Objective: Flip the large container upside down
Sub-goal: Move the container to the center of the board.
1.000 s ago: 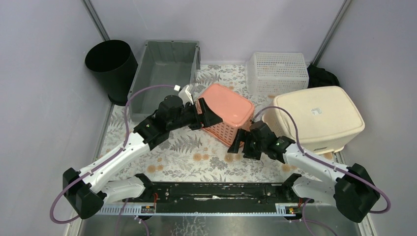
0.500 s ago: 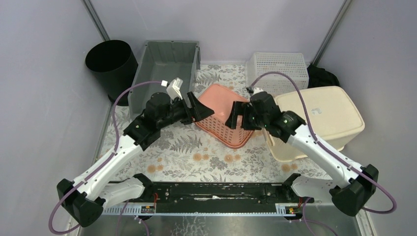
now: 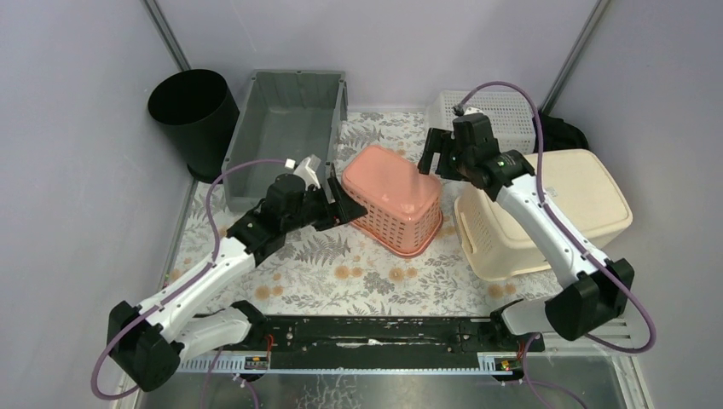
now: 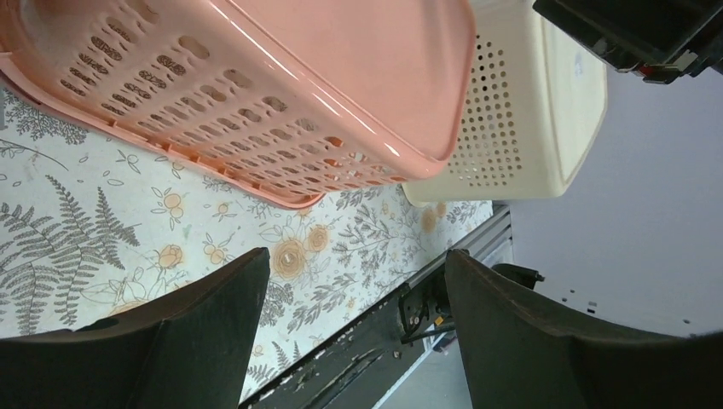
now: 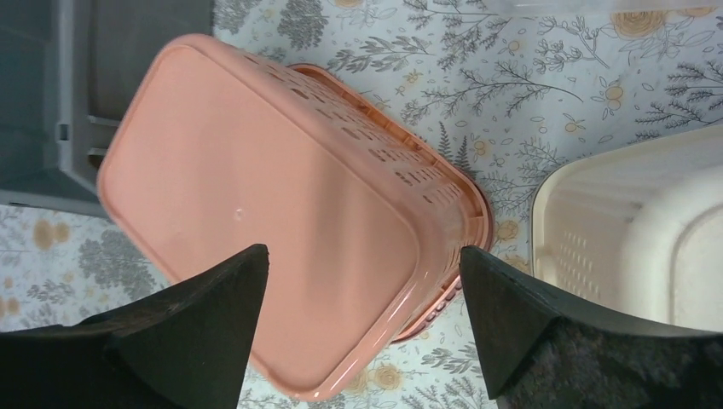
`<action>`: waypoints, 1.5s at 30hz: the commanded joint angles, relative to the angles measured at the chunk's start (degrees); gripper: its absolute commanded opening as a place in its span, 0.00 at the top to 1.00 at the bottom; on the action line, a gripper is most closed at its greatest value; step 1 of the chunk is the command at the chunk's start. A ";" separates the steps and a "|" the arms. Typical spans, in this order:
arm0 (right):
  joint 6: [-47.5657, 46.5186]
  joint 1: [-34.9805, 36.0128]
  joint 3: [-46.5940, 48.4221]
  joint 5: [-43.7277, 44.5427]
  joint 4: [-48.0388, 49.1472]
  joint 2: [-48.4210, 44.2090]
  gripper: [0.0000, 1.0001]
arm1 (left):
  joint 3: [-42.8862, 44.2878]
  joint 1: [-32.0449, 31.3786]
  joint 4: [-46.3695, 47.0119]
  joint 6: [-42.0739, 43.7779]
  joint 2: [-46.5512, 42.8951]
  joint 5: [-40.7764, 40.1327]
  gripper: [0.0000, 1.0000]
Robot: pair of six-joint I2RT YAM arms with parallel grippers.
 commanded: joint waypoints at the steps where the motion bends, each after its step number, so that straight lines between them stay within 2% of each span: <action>1: -2.18 -0.70 0.88 -1.87 2.36 3.61 0.12 | -0.47 0.33 7.89 -0.71 3.20 -1.81 0.18; 6: -2.49 -0.83 -3.40 -2.89 4.09 3.77 0.17 | 0.78 0.42 12.33 -1.16 8.96 -2.80 0.19; 18: -1.72 -0.81 -14.02 -6.15 4.93 -2.89 0.35 | 6.87 0.45 19.30 -0.67 24.11 -4.10 0.23; 28: -0.68 -0.80 -18.59 -8.99 4.94 -8.61 0.37 | 13.61 0.57 20.89 0.32 33.95 -3.58 0.24; 35: 1.07 -0.78 -19.00 -13.94 7.10 -7.23 0.42 | 20.00 2.24 20.07 1.15 40.14 -3.92 0.24; 45: 3.17 -0.85 -17.20 -18.25 12.02 -1.22 0.46 | 35.63 4.43 17.75 0.93 52.21 -3.69 0.25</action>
